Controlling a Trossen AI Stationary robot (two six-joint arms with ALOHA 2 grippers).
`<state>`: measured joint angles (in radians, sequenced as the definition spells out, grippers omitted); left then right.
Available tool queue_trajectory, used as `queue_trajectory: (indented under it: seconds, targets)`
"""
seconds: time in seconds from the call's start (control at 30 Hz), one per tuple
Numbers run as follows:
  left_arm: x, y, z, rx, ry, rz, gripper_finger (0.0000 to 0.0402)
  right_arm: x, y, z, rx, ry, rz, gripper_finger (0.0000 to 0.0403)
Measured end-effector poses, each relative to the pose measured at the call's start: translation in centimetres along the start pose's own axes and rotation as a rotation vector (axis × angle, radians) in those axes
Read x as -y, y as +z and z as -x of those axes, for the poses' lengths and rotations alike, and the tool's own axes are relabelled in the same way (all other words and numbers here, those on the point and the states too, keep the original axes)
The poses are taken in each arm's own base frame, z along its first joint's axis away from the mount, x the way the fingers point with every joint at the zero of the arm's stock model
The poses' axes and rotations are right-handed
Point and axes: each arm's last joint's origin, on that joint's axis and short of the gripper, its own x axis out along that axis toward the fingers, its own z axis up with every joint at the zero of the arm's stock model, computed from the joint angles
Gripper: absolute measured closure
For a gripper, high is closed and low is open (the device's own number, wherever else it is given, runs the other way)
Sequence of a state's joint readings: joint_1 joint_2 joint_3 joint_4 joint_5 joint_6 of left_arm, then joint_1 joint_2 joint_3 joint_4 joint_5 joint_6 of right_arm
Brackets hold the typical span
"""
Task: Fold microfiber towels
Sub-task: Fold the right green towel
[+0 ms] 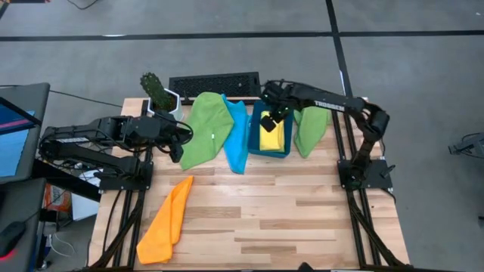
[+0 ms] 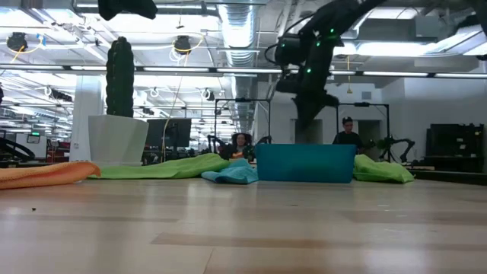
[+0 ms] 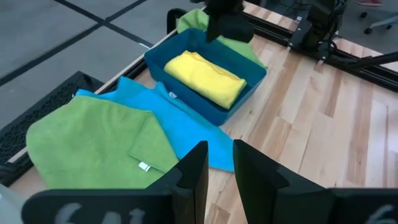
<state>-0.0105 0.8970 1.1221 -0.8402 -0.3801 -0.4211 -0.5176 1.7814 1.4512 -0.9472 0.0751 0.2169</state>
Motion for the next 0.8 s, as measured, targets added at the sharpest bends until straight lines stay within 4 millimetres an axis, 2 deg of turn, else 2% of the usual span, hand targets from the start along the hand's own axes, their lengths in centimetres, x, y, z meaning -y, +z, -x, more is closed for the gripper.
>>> queue_trajectory:
  seconds: [0.17,0.33,0.53,0.63,0.8]
  targets:
    - [-0.2,0.1,-0.1,-0.001,0.007,0.015,0.0332,1.2,-2.6,3.0,-0.133,-0.105,-0.059,0.0333]
    - [-0.6,0.2,-0.2,0.001,0.025,0.034,0.0309,0.4,-6.8,3.3,-0.194,-0.127,-0.055,0.0254]
    - [-0.7,0.3,-0.4,-0.009,0.017,0.041,0.0275,-1.1,-12.3,-0.1,-0.206,-0.124,-0.084,0.0179]
    - [-0.8,0.3,-0.5,-0.013,0.021,0.042,0.0264,-1.7,-13.9,-1.8,-0.191,-0.123,-0.086,0.017]
    - [-0.6,0.4,-1.1,-0.026,0.024,0.034,0.0259,-1.7,-15.6,-3.8,-0.22,-0.15,-0.081,0.0182]
